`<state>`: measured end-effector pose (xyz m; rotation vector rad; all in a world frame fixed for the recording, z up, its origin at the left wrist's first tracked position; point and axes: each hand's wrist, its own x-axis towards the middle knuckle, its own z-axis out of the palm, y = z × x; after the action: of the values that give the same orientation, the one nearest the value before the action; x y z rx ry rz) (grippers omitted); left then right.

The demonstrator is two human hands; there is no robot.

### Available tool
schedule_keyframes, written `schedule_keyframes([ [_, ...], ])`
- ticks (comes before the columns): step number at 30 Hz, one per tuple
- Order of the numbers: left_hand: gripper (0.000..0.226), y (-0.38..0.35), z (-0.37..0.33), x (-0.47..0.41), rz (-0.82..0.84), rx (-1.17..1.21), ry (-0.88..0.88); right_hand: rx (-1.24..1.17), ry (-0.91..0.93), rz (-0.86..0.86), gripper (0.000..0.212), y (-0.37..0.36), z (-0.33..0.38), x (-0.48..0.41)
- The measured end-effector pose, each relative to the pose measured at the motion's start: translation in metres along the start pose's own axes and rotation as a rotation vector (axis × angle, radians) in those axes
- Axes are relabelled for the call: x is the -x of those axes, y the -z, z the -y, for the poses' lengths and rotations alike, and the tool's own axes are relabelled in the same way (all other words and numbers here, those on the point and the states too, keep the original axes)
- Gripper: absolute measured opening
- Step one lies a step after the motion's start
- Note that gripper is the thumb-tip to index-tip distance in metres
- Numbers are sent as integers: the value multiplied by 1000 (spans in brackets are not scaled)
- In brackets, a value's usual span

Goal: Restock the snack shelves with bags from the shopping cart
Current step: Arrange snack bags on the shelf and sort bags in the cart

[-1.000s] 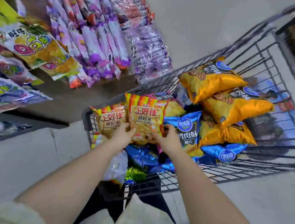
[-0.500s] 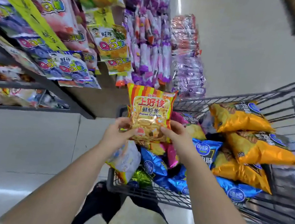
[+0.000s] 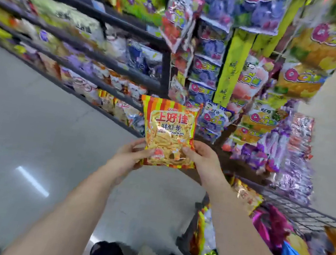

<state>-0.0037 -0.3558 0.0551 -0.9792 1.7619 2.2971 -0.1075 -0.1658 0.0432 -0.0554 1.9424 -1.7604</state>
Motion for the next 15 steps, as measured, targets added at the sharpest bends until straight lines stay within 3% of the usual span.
schedule_keyframes([
  [4, 32, 109, -24, 8, -180, 107, -96, 59, 55, 151, 9, -119, 35, -6],
  [9, 38, 244, -70, 16, -294, 114, -224, 38, 144, 289, 20, -269, 76, -20],
  [12, 40, 316, -106, 21, -329, 88, -300, 26, 173, 298, 14, -346, 99, -35],
  [15, 47, 373, -142, 24, -356, 62, -363, 44, 224, 299, 32, -409, 130, -49],
])
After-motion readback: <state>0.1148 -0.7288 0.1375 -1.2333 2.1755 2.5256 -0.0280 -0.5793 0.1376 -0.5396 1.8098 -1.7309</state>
